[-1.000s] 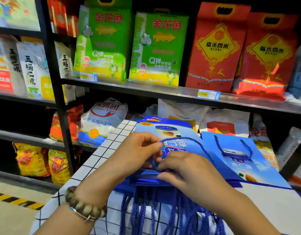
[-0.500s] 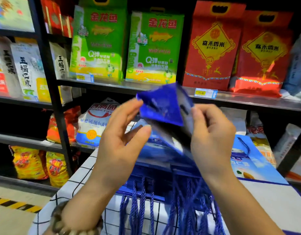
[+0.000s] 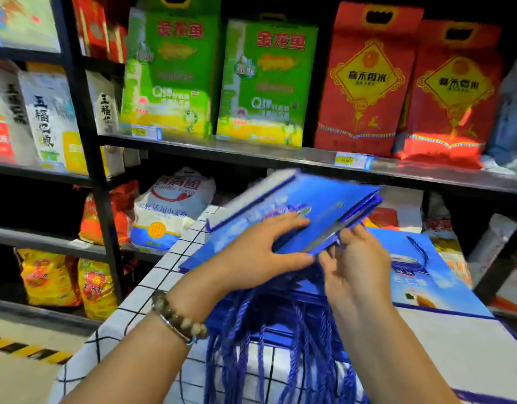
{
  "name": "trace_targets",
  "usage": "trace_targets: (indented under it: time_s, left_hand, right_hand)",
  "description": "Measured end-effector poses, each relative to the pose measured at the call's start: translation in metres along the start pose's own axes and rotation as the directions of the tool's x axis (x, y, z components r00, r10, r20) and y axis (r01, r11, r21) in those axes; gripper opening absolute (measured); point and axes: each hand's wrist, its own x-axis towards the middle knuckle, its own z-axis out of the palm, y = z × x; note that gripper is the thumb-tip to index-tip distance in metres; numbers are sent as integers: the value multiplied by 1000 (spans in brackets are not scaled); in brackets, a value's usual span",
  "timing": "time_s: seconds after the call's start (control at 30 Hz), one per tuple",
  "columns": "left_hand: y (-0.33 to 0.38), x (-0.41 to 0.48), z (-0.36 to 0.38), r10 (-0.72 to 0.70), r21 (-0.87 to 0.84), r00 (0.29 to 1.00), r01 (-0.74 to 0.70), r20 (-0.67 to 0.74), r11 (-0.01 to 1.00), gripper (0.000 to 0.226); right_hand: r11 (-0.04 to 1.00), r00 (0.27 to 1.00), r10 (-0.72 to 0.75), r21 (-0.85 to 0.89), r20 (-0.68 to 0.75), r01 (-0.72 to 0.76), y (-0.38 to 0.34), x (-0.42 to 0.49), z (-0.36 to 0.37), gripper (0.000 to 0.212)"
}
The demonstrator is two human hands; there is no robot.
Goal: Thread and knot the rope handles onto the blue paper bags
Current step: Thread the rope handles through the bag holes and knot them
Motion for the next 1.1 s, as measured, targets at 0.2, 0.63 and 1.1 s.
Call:
trace_targets:
  time_s: [0.2, 0.63, 1.1]
  left_hand:
    - [-23, -11, 2, -175, 24, 960, 174, 221, 985, 42]
    - [-6, -19, -34, -353, 507, 868, 143, 348, 850, 64]
    - [10, -20, -42, -433, -277, 900, 430, 54, 859, 17]
  right_hand:
    - [935, 982, -189, -304, 4, 182, -13, -11, -37, 32]
    - [-186, 708, 350, -695, 613, 694, -7, 17, -37, 40]
    - [-289, 682, 321, -618, 657, 731, -3, -5, -17, 35]
